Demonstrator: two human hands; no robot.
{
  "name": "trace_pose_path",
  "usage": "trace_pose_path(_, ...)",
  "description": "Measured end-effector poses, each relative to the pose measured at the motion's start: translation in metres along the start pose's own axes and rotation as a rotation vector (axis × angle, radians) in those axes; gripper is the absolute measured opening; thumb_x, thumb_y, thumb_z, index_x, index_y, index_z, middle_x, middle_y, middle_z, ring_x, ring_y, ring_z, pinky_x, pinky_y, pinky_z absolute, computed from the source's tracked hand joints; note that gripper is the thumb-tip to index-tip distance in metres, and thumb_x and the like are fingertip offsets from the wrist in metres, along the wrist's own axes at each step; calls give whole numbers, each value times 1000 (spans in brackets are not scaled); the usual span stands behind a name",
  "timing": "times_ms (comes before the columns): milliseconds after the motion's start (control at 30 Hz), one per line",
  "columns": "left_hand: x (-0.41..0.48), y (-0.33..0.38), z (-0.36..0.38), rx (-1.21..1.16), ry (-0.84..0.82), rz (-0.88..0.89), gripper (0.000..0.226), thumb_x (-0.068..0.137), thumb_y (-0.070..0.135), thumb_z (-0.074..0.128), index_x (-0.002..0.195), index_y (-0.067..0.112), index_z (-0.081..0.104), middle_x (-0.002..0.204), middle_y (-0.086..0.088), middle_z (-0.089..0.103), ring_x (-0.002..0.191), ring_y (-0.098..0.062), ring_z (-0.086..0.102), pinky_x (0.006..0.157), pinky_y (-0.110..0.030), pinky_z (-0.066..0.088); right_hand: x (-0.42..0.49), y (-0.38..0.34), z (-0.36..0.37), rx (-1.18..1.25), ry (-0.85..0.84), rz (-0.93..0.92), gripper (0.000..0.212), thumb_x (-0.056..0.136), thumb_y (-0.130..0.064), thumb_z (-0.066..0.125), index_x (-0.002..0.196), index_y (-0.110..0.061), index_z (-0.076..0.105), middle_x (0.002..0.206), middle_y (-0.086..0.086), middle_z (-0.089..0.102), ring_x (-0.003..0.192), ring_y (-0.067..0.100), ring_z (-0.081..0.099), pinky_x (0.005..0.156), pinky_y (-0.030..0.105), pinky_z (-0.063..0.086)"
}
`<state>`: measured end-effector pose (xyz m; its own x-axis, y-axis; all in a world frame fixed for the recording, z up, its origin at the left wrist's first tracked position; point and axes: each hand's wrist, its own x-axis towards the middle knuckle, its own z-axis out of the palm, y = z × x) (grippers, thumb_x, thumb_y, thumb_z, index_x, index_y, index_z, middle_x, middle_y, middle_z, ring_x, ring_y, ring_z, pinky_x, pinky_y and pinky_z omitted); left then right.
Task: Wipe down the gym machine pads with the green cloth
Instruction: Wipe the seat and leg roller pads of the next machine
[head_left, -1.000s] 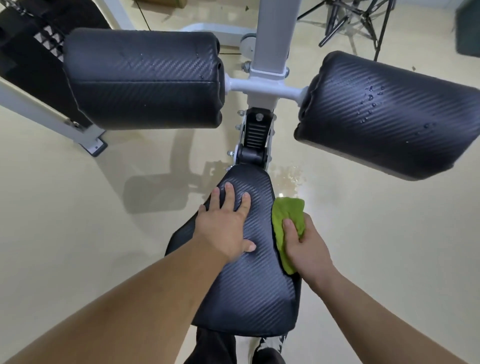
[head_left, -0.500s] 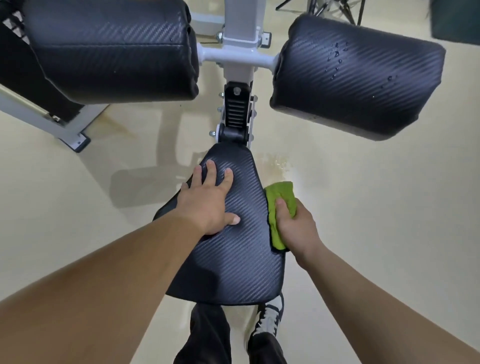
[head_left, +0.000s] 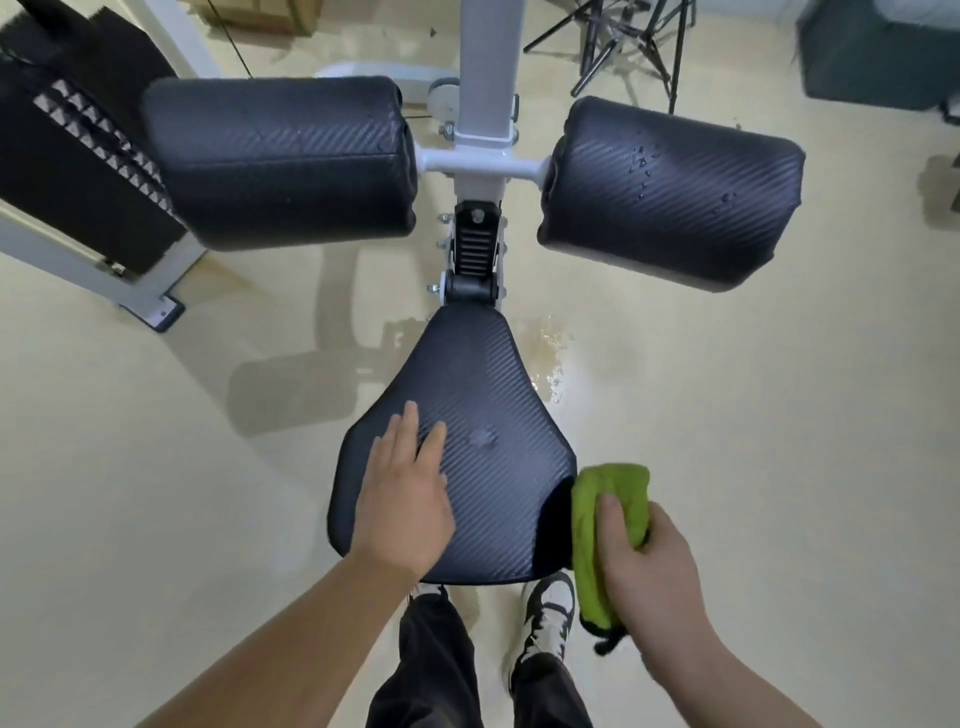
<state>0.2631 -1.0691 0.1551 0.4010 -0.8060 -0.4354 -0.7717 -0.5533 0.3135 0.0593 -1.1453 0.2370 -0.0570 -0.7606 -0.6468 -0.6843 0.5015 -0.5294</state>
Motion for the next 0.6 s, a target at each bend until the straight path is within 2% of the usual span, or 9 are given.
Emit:
trace_pose_path(67, 2, -21, -12, -5, 30, -51, 63, 98, 20, 53, 157, 15, 35, 170, -15, 10, 155, -32, 14, 127, -43, 17, 22, -30, 8, -131, 15, -173, 30, 100, -52, 50, 96, -24, 59, 85, -1, 69, 83, 23, 66, 79, 42, 54)
trace_pose_path(133, 11, -35, -23, -13, 39, -83, 64, 96, 21, 55, 157, 13, 36, 169, -16, 13, 154, -33, 17, 126, -43, 19, 47, -47, 33, -357, 32, -400, 33, 102, -49, 49, 113, -20, 60, 104, 4, 66, 98, 30, 62, 82, 42, 50)
trace_pose_path(200, 22, -43, -33, -37, 30, -108, 65, 96, 22, 56, 157, 13, 35, 168, -18, 13, 155, -34, 16, 127, -42, 18, 60, -47, 72, -595, 81, -641, 31, 98, -39, 61, 114, -12, 63, 117, 15, 60, 104, 39, 57, 86, 47, 51)
trace_pose_path(267, 31, -46, -41, -85, 14, -129, 67, 95, 20, 57, 157, 13, 34, 168, -19, 12, 155, -35, 15, 127, -40, 17, 51, -32, 107, -811, 61, -759, 33, 83, -33, 73, 110, -16, 65, 117, 15, 59, 103, 40, 58, 85, 51, 51)
trace_pose_path(333, 39, -51, -45, -139, -17, -132, 67, 96, 18, 54, 158, 15, 31, 169, -17, 11, 155, -33, 14, 127, -39, 18, 46, -22, 128, -879, 0, -807, 47, 71, -28, 77, 116, -21, 63, 116, 11, 59, 104, 36, 55, 86, 54, 48)
trace_pose_path(433, 48, -58, -49, -206, -64, -137, 67, 97, 17, 50, 160, 19, 27, 171, -10, 5, 156, -27, 12, 125, -37, 22, 68, -31, 137, -915, 28, -864, 57, 65, -27, 78, 119, -24, 59, 111, 10, 58, 99, 33, 49, 83, 55, 48)
trace_pose_path(533, 59, -63, -49, -236, -81, -150, 66, 99, 18, 50, 160, 22, 25, 171, -5, 1, 156, -25, 11, 124, -35, 23, 95, -61, 148, -961, 21, -845, 51, 74, -28, 68, 122, -25, 53, 112, 10, 54, 99, 37, 53, 82, 55, 45)
trace_pose_path(600, 63, -63, -48, -246, -92, -166, 66, 99, 20, 50, 160, 24, 24, 171, -2, 0, 156, -23, 11, 122, -35, 25, 106, -85, 159, -949, 16, -752, 47, 87, -31, 60, 132, -25, 49, 123, 10, 48, 111, 37, 47, 90, 54, 40)
